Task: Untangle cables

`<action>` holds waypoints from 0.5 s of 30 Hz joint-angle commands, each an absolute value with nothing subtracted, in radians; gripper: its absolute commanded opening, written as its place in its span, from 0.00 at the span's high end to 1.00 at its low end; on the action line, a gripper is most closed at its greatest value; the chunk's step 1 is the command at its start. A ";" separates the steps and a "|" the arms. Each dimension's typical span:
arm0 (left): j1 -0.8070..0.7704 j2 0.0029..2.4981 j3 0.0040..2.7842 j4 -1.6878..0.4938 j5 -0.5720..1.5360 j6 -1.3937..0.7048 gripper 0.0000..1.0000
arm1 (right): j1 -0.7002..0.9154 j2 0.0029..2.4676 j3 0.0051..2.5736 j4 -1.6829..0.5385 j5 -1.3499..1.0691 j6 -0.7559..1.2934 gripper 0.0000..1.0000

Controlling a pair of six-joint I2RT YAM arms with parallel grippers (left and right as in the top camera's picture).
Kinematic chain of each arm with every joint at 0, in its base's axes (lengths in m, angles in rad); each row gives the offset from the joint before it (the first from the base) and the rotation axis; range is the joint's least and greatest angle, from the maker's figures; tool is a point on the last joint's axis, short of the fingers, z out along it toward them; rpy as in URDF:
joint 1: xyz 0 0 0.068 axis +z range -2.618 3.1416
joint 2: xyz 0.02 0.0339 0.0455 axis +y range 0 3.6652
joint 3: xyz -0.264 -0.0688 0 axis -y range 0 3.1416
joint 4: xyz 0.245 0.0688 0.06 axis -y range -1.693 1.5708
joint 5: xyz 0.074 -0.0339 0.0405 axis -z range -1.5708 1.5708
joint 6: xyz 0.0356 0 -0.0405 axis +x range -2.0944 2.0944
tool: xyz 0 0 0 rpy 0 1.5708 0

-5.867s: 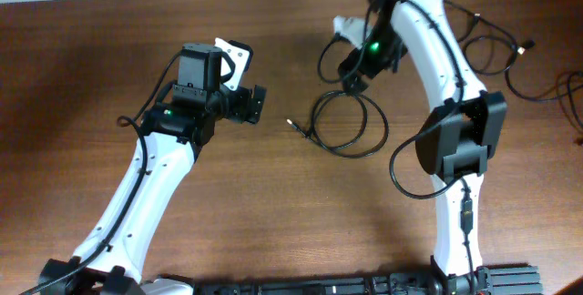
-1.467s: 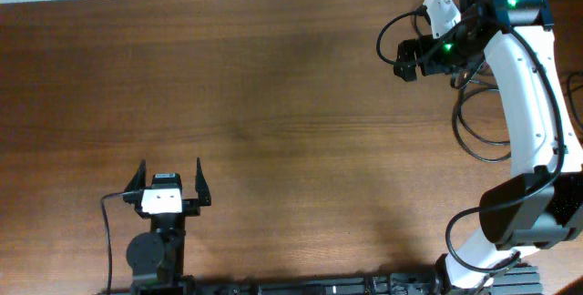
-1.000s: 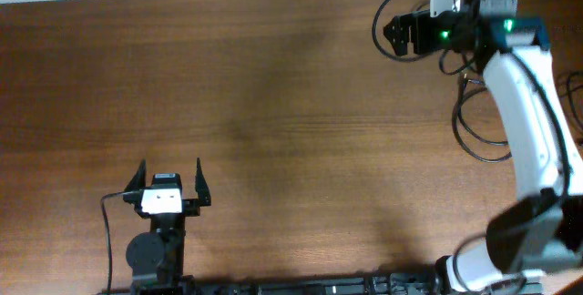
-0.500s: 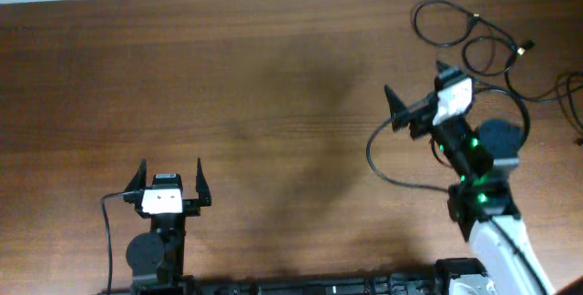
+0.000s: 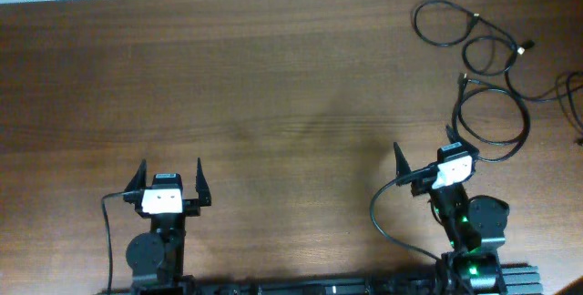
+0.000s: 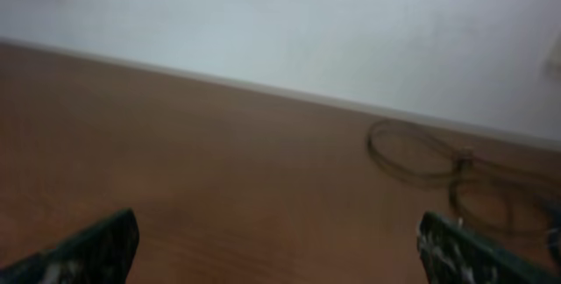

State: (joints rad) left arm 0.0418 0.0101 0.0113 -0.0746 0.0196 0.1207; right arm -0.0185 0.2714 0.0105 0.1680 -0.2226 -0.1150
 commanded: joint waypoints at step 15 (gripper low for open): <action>0.049 0.005 0.009 -0.081 0.034 0.136 0.01 | -0.013 0.003 0.006 -0.079 -0.025 -0.013 0.01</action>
